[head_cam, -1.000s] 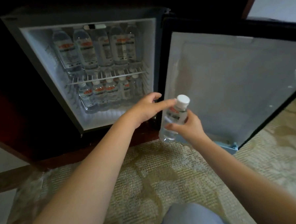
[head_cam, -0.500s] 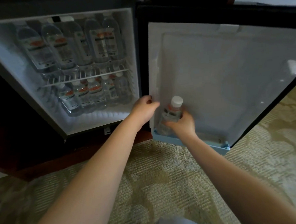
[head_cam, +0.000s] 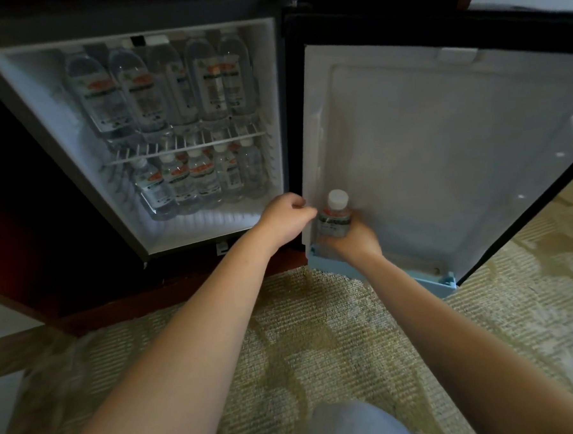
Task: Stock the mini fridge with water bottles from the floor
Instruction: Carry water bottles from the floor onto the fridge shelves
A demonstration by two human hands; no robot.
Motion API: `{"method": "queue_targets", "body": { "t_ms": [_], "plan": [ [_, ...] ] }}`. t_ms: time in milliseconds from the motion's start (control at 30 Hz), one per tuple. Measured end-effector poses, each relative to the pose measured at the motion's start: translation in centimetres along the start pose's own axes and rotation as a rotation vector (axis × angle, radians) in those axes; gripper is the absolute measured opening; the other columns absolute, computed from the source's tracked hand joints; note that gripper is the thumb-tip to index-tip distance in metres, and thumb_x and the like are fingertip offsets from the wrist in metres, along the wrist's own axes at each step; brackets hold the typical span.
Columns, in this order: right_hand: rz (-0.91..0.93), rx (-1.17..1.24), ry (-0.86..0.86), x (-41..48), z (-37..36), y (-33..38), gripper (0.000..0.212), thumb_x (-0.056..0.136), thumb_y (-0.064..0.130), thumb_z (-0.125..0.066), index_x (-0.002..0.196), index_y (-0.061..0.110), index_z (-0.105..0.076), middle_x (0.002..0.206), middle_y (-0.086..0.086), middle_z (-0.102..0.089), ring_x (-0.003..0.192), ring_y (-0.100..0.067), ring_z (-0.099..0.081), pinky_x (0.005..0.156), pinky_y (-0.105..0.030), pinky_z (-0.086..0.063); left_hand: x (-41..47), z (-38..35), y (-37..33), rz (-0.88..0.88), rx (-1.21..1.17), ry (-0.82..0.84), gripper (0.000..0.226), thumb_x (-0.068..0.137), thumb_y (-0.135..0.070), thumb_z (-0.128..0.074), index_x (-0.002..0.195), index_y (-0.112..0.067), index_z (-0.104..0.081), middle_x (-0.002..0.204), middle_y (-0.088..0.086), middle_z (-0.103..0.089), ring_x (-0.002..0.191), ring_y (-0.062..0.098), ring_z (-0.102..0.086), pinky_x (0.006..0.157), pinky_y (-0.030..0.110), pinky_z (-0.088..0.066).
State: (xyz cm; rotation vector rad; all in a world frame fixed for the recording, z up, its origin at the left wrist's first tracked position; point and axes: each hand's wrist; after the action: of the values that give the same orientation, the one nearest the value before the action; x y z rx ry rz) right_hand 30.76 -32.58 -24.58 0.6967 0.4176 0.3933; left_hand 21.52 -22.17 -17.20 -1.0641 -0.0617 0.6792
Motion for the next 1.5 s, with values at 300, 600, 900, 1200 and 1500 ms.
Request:
{"method": "queue_targets", "body": {
  "t_ms": [300, 600, 900, 1200, 1500],
  "plan": [
    [-0.036, 0.124, -0.299, -6.1, 2.7, 0.8, 0.038, 0.087, 0.036, -0.057, 0.116, 0.012, -0.053, 0.110, -0.007, -0.061, 0.093, -0.025, -0.058, 0.074, -0.033, -0.045, -5.1, 3.2, 0.5, -0.042, 0.147, -0.031, 0.024, 0.092, -0.026, -0.055, 0.112, -0.015, -0.061, 0.114, 0.001, -0.059, 0.103, 0.015, -0.053, 0.085, 0.029, -0.042],
    [0.308, 0.032, 0.031, -13.3, 5.6, 10.3, 0.018, 0.091, 0.025, -0.055, 0.102, 0.013, -0.063, 0.087, -0.002, -0.063, 0.082, -0.021, -0.061, 0.070, -0.031, -0.050, -13.6, 9.2, -0.7, -0.079, 0.183, -0.265, 0.016, 0.093, -0.023, -0.054, 0.096, -0.011, -0.065, 0.098, 0.002, -0.062, 0.096, 0.018, -0.057, 0.083, 0.031, -0.044],
    [0.482, 0.013, 0.319, -24.0, 1.3, 18.8, 0.016, 0.089, 0.029, -0.058, 0.095, 0.015, -0.062, 0.090, -0.005, -0.069, 0.077, -0.017, -0.065, 0.072, -0.033, -0.056, -26.3, 16.1, 3.9, 0.059, 0.103, -0.429, 0.013, 0.091, -0.030, -0.058, 0.095, -0.020, -0.064, 0.105, 0.002, -0.066, 0.100, 0.018, -0.062, 0.083, 0.033, -0.049],
    [0.805, -0.247, 0.587, -37.6, -10.9, 22.6, 0.018, 0.087, 0.033, -0.057, 0.096, 0.019, -0.064, 0.097, -0.003, -0.067, 0.086, -0.021, -0.063, 0.078, -0.038, -0.055, -39.5, 19.5, 16.1, 0.343, -0.059, -0.701, 0.014, 0.092, -0.022, -0.056, 0.096, -0.011, -0.064, 0.098, 0.010, -0.066, 0.082, 0.020, -0.061, 0.062, 0.027, -0.043],
    [0.954, -0.528, 0.854, -45.5, -21.4, 20.6, 0.025, 0.090, 0.035, -0.054, 0.102, 0.016, -0.062, 0.102, -0.003, -0.064, 0.091, -0.021, -0.060, 0.081, -0.036, -0.052, -50.8, 17.0, 28.7, 0.698, 0.009, -0.741, 0.027, 0.090, -0.024, -0.059, 0.104, -0.002, -0.067, 0.106, 0.018, -0.067, 0.102, 0.033, -0.061, 0.092, 0.042, -0.049]
  ]
}}
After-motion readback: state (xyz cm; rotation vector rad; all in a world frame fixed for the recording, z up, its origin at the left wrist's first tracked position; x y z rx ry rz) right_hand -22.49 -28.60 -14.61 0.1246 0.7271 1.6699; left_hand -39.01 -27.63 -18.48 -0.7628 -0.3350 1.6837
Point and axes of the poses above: each hand's wrist, its own x-axis towards the middle knuckle, its own z-axis out of the back of the hand, y = z × x
